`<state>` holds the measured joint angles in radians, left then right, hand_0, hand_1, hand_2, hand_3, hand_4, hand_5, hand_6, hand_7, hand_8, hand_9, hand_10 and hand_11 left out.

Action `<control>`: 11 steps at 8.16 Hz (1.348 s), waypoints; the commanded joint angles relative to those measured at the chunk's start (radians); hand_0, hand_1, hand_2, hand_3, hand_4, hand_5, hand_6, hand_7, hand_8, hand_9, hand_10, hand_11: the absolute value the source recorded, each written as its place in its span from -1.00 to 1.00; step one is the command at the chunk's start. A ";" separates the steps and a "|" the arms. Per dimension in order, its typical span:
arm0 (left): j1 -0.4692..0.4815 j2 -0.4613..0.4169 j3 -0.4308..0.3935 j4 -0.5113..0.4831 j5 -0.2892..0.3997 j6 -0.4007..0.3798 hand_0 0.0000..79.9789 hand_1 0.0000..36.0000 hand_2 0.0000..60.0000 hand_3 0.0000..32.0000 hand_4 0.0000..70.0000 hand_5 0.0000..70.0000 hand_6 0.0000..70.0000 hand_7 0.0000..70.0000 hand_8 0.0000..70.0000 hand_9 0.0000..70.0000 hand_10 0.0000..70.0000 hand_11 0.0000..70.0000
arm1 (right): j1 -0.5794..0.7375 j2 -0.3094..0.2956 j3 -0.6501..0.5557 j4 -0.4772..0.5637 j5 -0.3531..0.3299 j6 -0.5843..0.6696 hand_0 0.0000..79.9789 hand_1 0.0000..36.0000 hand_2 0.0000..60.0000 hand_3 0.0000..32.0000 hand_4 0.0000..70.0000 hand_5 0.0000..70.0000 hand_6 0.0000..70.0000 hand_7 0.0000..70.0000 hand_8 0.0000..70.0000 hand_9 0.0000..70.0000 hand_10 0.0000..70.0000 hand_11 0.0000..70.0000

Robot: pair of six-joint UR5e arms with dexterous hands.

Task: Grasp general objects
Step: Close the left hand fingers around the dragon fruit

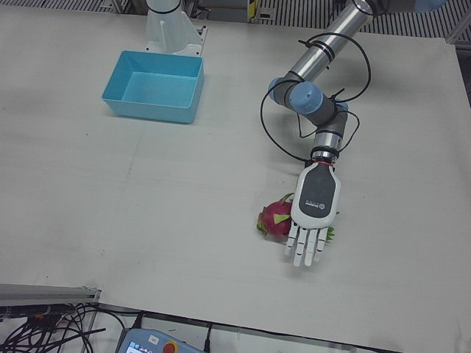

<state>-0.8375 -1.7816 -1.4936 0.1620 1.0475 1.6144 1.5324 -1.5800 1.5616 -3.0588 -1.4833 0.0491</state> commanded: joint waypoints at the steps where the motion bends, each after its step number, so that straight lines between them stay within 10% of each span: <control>1: 0.000 -0.039 0.004 0.017 0.000 -0.004 0.32 0.98 1.00 -1.00 -0.66 -0.50 -0.91 -0.62 -1.00 -0.97 -0.73 -0.52 | 0.000 0.000 0.000 0.000 0.000 0.000 -1.00 -1.00 -1.00 -1.00 -1.00 -1.00 -1.00 -1.00 -1.00 -1.00 -1.00 -1.00; 11: 0.073 -0.117 0.022 0.134 0.000 -0.063 0.38 1.00 1.00 -1.00 -0.65 -0.40 -0.89 -0.64 -1.00 -0.97 -0.73 -0.53 | 0.000 0.000 0.000 0.000 0.000 0.000 -1.00 -1.00 -1.00 -1.00 -1.00 -1.00 -1.00 -1.00 -1.00 -1.00 -1.00 -1.00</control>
<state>-0.8207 -1.8688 -1.4742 0.2706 1.0521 1.5597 1.5325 -1.5800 1.5616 -3.0588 -1.4834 0.0491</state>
